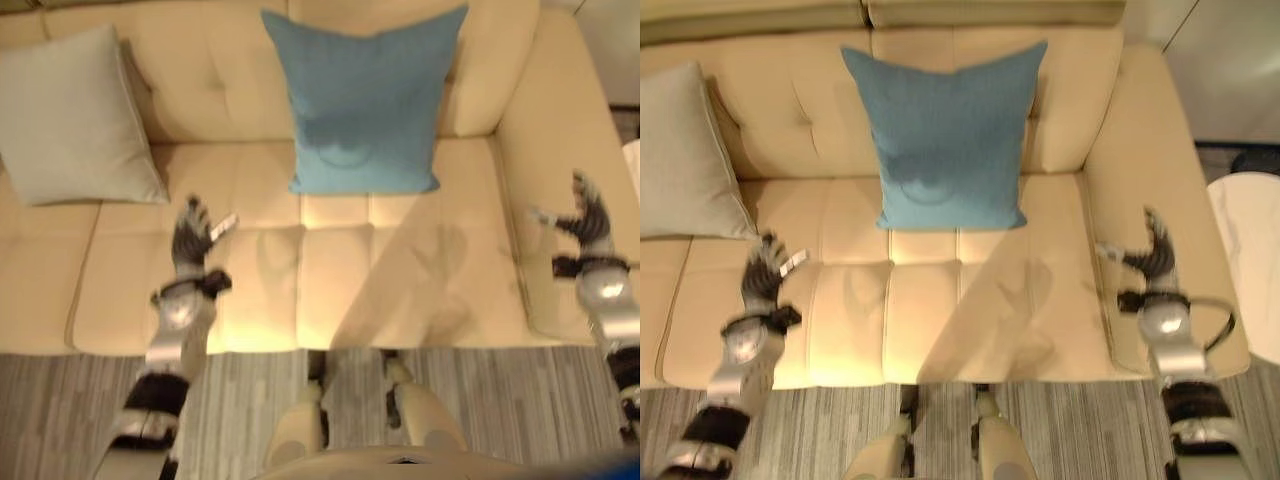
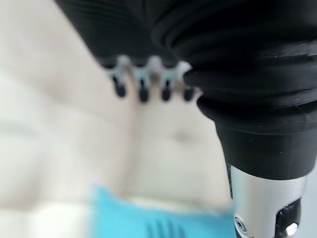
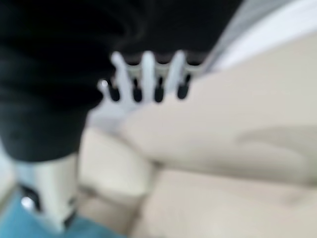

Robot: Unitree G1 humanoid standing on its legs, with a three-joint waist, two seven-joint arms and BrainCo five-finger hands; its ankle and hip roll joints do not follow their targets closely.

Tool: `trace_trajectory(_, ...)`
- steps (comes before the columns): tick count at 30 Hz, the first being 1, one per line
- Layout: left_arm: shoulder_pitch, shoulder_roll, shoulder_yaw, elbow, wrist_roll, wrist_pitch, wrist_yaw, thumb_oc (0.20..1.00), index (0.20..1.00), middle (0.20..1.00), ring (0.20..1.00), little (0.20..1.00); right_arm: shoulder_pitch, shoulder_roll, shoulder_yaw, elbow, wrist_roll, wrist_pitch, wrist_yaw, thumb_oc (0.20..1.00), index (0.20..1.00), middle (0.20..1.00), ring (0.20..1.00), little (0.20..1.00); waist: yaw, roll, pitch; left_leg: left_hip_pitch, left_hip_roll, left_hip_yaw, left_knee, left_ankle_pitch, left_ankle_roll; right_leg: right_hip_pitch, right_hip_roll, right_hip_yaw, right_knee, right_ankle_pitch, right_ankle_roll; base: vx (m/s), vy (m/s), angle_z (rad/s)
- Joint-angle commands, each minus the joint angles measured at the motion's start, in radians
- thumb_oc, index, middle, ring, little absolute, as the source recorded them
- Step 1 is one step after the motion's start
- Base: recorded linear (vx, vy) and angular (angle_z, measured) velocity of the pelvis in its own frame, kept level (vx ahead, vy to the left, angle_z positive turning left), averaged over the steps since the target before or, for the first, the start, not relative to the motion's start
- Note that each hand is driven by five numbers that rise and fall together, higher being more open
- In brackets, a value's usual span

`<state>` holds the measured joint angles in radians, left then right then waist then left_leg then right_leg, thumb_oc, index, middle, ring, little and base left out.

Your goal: Pick up all the scattered cushions and arrange them neatly on the sofa.

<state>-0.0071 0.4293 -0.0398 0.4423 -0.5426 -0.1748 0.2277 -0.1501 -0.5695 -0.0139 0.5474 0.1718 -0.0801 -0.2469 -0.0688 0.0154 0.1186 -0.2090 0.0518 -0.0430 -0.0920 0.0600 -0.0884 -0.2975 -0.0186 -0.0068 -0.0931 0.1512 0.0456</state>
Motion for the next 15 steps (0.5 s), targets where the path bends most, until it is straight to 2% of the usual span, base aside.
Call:
trace_trajectory(1,-0.108,0.003,-0.038,0.164,0.124,0.006,-0.055,1.000,1.000,1.000,1.000,1.000,-0.039,-0.033,0.000,0.094,-0.057,-0.039,0.024,1.000,1.000,1.000,1.000,1.000,-0.005,0.003,-0.093,0.079,-0.003,0.020,0.005,0.020,-0.073,0.059,-0.047,-0.019,0.006,-0.050,0.134,0.05,-0.013,0.01)
trace_trajectory(4,-0.012,-0.054,-0.017,0.365,0.190,0.051,-0.082,1.000,1.000,1.000,1.000,1.000,0.042,0.011,0.007,0.238,-0.071,-0.019,0.055,1.000,1.000,1.000,1.000,1.000,-0.005,0.001,-0.109,0.127,0.001,0.023,0.005,0.030,-0.072,0.116,-0.043,-0.025,0.006,-0.056,0.126,0.00,0.000,0.00)
trace_trajectory(7,0.007,-0.091,-0.012,0.612,0.298,0.094,-0.104,1.000,1.000,1.000,1.000,1.000,0.088,0.057,0.058,0.436,-0.116,0.007,0.088,1.000,1.000,1.000,1.000,1.000,-0.004,-0.004,-0.122,0.168,0.004,0.024,0.005,0.027,-0.068,0.163,-0.039,-0.026,0.006,-0.063,0.119,0.00,0.000,0.00)
trace_trajectory(10,0.016,-0.104,0.005,0.719,0.336,0.110,-0.107,1.000,1.000,1.000,1.000,1.000,0.105,0.089,0.067,0.537,-0.119,0.019,0.105,1.000,1.000,1.000,1.000,1.000,0.000,-0.007,-0.133,0.198,0.010,0.031,0.005,0.020,-0.065,0.197,-0.037,-0.032,0.006,-0.074,0.116,0.00,-0.011,-0.01)
trace_trajectory(15,0.023,-0.101,-0.009,0.791,0.413,0.127,-0.105,1.000,1.000,1.000,1.000,1.000,0.130,0.130,0.097,0.669,-0.149,0.031,0.127,1.000,1.000,1.000,1.000,1.000,0.000,-0.012,-0.130,0.237,0.028,0.020,0.005,0.018,-0.065,0.234,-0.022,-0.038,0.056,-0.112,0.090,-0.04,-0.074,-0.01)
